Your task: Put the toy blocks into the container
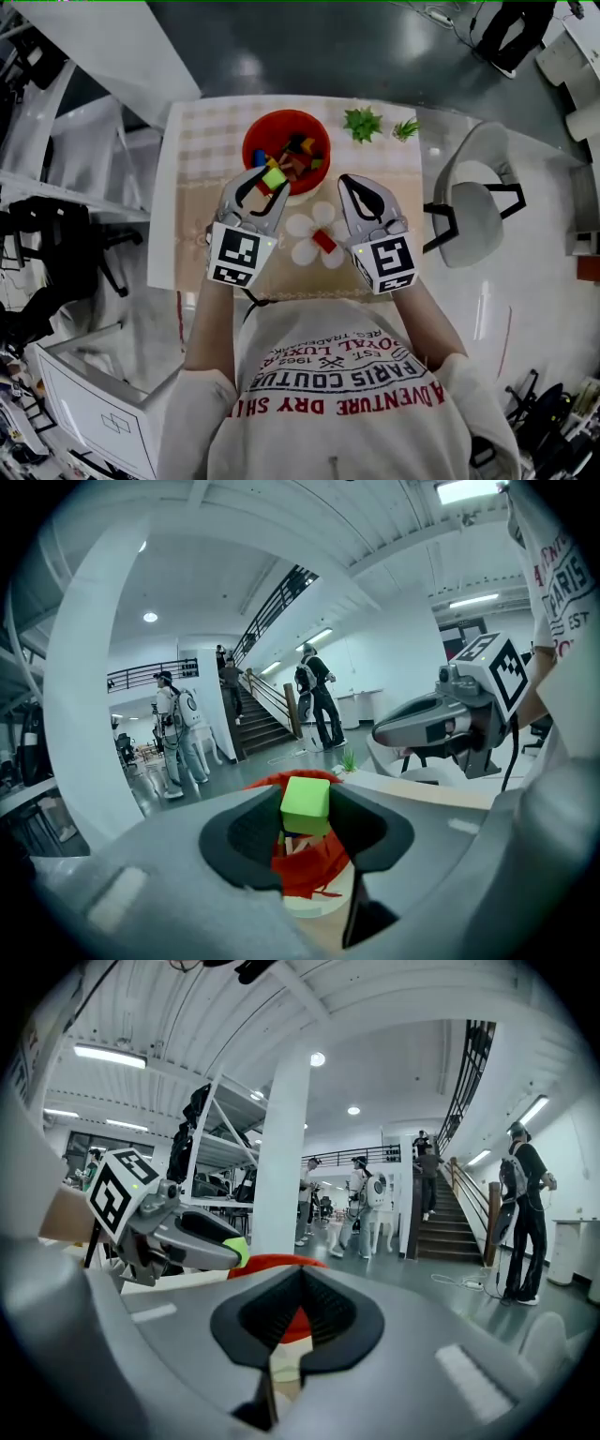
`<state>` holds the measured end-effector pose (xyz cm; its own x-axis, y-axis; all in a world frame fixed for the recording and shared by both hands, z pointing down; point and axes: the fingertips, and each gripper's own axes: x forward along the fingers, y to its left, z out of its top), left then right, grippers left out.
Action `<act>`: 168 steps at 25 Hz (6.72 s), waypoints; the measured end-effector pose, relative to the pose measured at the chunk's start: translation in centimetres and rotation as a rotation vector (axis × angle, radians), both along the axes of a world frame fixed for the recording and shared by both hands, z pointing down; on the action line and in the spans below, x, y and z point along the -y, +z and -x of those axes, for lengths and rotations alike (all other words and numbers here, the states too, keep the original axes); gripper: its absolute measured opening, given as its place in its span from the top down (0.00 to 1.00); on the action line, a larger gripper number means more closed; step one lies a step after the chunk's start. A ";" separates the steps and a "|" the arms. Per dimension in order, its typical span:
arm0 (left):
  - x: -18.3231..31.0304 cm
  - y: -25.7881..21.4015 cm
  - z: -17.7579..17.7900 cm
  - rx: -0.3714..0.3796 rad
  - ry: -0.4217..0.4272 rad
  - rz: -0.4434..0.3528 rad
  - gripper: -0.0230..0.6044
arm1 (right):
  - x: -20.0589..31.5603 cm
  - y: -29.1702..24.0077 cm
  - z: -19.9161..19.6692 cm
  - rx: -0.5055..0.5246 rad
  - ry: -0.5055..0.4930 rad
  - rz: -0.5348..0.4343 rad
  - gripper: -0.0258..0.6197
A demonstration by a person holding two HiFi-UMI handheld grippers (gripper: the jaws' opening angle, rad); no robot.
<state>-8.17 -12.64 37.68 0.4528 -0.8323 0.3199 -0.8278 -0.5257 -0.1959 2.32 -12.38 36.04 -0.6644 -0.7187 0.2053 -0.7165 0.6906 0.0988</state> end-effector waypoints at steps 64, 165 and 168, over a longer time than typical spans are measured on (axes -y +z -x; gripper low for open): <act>-9.3 22.5 -11.7 -0.034 -0.043 0.432 0.39 | -6.8 13.7 -7.4 -0.083 -0.117 0.291 0.96; -2.6 20.2 -20.7 -0.041 -0.009 0.456 0.38 | -0.7 10.6 -17.2 -0.036 0.106 0.235 0.96; -2.4 22.1 -21.0 -0.037 -0.039 0.481 0.38 | -0.5 11.6 -17.5 -0.039 0.090 0.251 0.96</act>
